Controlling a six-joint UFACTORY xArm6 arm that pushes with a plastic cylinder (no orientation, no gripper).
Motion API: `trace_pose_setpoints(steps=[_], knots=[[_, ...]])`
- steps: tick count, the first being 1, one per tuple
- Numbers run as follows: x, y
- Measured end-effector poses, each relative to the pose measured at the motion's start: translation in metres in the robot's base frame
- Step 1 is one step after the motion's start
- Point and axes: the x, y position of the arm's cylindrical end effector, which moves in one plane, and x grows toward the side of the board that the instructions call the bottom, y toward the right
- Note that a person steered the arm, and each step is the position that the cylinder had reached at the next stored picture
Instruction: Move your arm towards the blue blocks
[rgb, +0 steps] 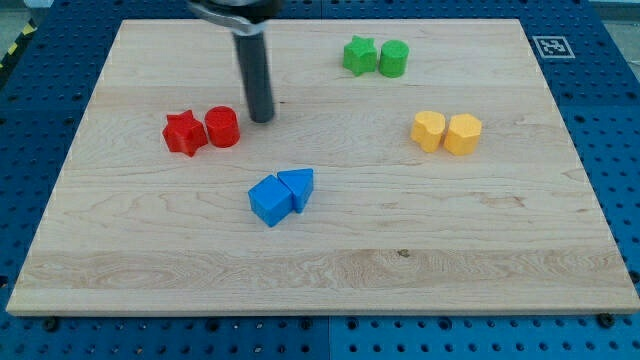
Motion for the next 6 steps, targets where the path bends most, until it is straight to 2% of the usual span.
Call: trace_pose_setpoints(steps=[2,5,6], knots=[[0.048,0.005],[0.077,-0.063],[0.104,-0.04]])
